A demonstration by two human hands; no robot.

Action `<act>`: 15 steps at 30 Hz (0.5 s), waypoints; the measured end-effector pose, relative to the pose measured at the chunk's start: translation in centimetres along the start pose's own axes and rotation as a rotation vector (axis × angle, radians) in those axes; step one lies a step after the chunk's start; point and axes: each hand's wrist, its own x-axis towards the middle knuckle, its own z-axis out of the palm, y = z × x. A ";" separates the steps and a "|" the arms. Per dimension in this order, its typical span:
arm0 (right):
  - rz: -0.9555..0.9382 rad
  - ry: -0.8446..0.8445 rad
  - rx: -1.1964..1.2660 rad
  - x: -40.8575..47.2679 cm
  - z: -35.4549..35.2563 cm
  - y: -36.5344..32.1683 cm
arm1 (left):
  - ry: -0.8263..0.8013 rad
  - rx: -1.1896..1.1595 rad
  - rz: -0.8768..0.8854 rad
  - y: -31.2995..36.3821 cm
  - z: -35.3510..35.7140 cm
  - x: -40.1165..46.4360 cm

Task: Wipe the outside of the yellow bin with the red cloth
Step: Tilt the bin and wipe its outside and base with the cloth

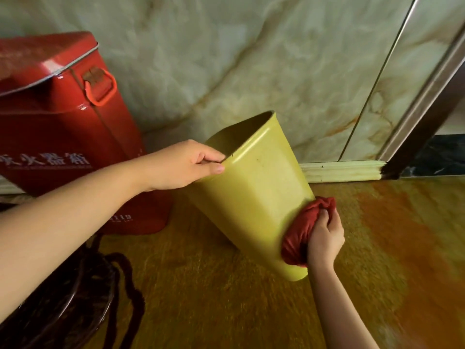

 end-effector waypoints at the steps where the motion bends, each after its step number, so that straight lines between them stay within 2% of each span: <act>1: 0.064 0.024 0.091 0.0 -0.3 -0.5 | 0.008 0.015 0.001 0.0 0.0 0.2; 3: 0.088 0.019 0.267 -0.8 -0.5 -2.4 | 0.047 0.010 -0.029 0.0 0.0 0.3; 4: 0.037 -0.003 0.308 -1.6 -0.2 -3.7 | 0.050 -0.009 -0.033 0.0 0.0 0.4; 7: -0.290 -0.170 0.322 -4.5 2.1 -8.4 | 0.044 0.020 -0.005 1.1 0.6 1.1; 10: -0.661 -0.367 -0.038 -5.8 5.2 -11.2 | 0.022 -0.050 0.001 2.1 0.4 1.2; 12: -0.726 -0.385 -0.191 -5.3 6.1 -10.9 | 0.009 -0.084 -0.024 1.8 0.0 1.2; 15: -0.717 -0.404 -0.228 -4.1 5.4 -7.8 | 0.024 -0.130 -0.070 0.1 -0.7 0.8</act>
